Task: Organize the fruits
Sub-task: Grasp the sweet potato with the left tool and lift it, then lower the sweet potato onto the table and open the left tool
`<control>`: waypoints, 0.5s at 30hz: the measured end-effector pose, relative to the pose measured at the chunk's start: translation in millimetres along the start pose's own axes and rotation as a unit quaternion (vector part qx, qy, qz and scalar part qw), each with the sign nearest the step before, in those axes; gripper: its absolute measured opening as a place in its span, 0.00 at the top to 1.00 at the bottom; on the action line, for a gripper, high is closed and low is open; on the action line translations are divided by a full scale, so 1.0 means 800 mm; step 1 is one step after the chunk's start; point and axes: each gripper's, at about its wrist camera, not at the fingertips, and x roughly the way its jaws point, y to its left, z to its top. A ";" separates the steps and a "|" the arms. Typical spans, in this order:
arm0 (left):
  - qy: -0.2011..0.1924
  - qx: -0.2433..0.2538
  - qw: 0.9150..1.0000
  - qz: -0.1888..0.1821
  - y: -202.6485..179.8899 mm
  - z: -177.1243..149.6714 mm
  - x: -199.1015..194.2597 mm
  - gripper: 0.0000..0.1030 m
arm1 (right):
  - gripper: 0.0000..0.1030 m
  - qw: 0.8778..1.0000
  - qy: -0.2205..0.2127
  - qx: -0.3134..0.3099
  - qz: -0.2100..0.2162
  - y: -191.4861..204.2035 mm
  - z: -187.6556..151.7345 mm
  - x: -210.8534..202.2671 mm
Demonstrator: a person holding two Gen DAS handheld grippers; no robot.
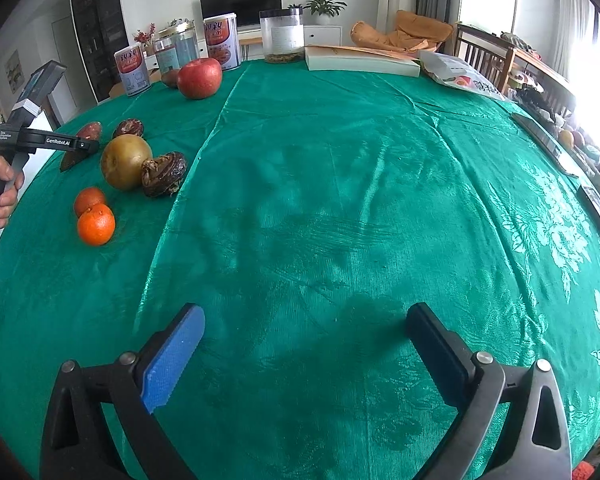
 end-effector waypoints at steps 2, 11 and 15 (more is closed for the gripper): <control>0.013 -0.031 0.999 0.003 0.006 -0.012 -0.013 0.50 | 0.02 1.000 0.000 0.000 0.000 0.000 0.000 0.000; 0.057 -0.130 0.990 -0.024 0.021 -0.130 -0.095 0.56 | 0.02 1.000 -0.001 0.001 0.002 -0.001 0.000 0.000; 0.052 -0.131 0.989 -0.033 0.013 -0.160 -0.099 0.56 | 0.02 1.000 0.000 0.001 0.001 -0.001 0.000 0.000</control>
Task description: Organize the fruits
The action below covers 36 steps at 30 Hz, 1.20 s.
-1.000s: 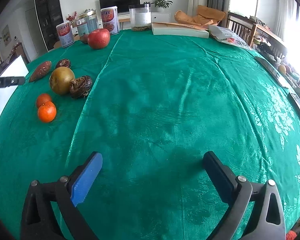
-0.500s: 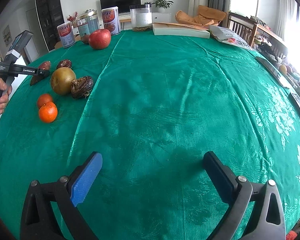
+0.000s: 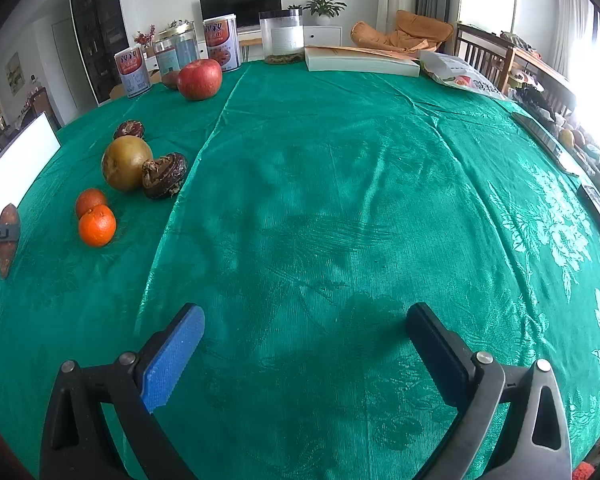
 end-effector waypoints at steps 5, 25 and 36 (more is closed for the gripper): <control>-0.045 0.013 0.999 0.001 -0.006 -0.001 0.009 0.27 | 0.02 1.000 -0.001 0.002 0.002 0.000 0.000 -0.001; -0.085 0.034 0.996 0.012 0.006 -0.059 -0.005 0.14 | 0.02 1.000 0.000 0.006 -0.005 -0.002 0.000 0.000; -0.099 0.031 0.995 0.011 0.009 -0.049 -0.009 0.18 | 0.01 1.000 0.006 -0.002 -0.008 0.001 0.000 0.002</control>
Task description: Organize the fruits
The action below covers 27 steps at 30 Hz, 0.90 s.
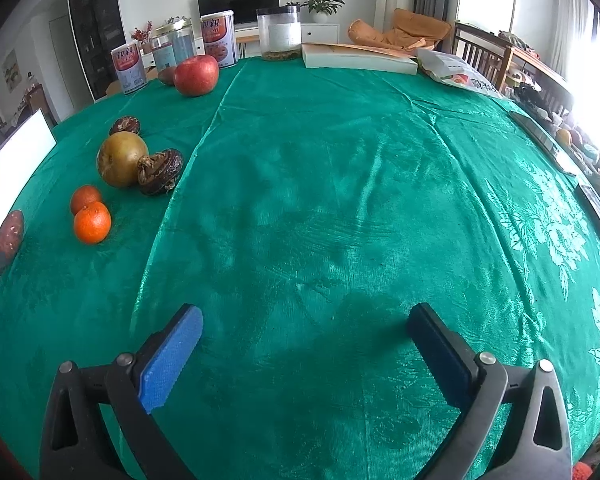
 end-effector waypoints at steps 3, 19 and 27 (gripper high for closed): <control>0.003 0.005 1.000 0.001 -0.001 0.005 0.007 0.23 | 0.00 1.000 0.001 -0.001 -0.001 0.000 0.000 0.000; 0.014 0.002 1.000 -0.023 -0.013 0.012 0.017 0.60 | 0.11 0.992 -0.001 -0.088 0.094 0.047 0.067 0.004; 0.056 -0.045 0.997 -0.036 -0.005 0.006 0.009 0.60 | 0.33 0.973 0.042 -0.184 0.131 0.113 0.122 0.052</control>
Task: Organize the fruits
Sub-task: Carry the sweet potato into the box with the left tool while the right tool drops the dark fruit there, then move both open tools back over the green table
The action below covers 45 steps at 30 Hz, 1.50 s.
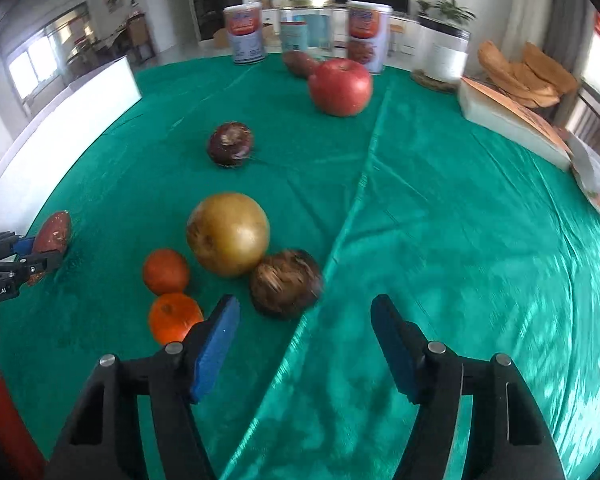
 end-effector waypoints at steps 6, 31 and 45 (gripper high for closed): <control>0.002 -0.014 1.000 -0.016 0.001 -0.004 -0.015 0.60 | 0.60 0.999 0.039 -0.011 -0.016 0.004 0.011 0.019; -0.034 -0.235 0.966 0.106 0.321 -0.063 -0.165 0.59 | 0.59 0.947 0.048 -0.146 0.284 0.494 0.144 -0.045; -0.135 -0.115 0.982 0.059 0.148 -0.047 -0.194 0.09 | 0.16 0.985 -0.070 -0.052 0.146 0.262 0.054 -0.102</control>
